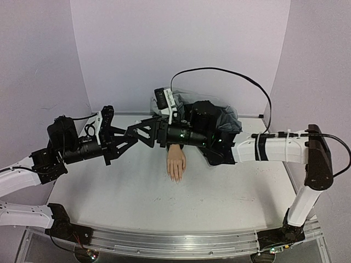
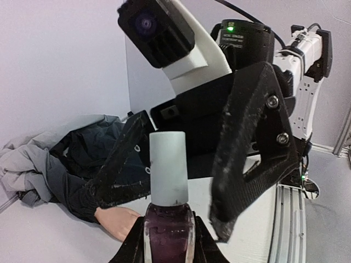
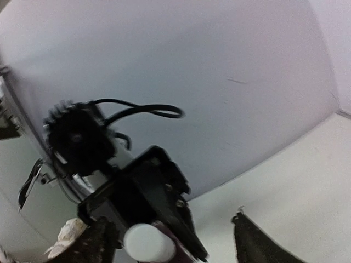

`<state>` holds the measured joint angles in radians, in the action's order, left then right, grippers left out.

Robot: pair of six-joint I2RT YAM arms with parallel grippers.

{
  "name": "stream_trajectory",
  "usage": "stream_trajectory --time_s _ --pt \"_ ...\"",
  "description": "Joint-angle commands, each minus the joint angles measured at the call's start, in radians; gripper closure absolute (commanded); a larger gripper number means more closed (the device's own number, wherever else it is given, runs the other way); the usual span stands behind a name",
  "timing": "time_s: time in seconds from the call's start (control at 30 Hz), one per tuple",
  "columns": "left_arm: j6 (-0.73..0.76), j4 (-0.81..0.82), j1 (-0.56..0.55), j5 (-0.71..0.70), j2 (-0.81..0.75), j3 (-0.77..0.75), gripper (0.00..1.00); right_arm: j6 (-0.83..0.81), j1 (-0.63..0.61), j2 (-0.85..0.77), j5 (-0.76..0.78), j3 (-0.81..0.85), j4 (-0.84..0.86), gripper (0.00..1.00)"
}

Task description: Paint the nails

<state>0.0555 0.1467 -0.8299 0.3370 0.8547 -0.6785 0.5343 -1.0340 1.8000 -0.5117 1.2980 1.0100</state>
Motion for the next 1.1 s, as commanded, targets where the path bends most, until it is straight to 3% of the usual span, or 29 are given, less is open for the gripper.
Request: stream_trajectory --time_s 0.0,0.1,0.37,0.6,0.7,0.83,0.9,0.97,1.07 --pt "0.029 0.084 0.005 -0.141 -0.001 -0.023 1.0 0.041 0.0 -0.169 0.384 -0.016 -0.253 0.13" --pt "0.054 0.08 0.005 -0.169 0.005 -0.019 1.0 0.034 0.001 -0.226 0.416 -0.061 -0.264 0.02" --pt "0.061 0.056 0.004 -0.19 0.037 -0.034 1.0 0.094 -0.012 -0.155 0.373 0.038 -0.287 0.03" --pt "0.059 0.035 0.004 -0.233 0.069 -0.047 1.0 0.189 -0.038 -0.034 0.412 0.168 -0.295 0.41" --pt "0.052 0.03 0.005 -0.226 0.079 -0.051 1.0 0.195 -0.045 0.004 0.412 0.213 -0.307 0.52" --pt "0.047 0.027 0.005 -0.224 0.08 -0.053 1.0 0.192 -0.05 0.022 0.414 0.234 -0.308 0.77" --pt "0.046 0.026 0.005 -0.218 0.078 -0.054 1.0 0.192 -0.051 0.03 0.413 0.235 -0.307 0.84" --pt "0.045 0.025 0.005 -0.203 0.079 -0.055 1.0 0.184 -0.049 0.032 0.407 0.233 -0.305 0.99" --pt "0.043 0.025 0.005 -0.141 0.075 -0.054 1.0 0.114 -0.048 0.014 0.375 0.198 -0.261 1.0"
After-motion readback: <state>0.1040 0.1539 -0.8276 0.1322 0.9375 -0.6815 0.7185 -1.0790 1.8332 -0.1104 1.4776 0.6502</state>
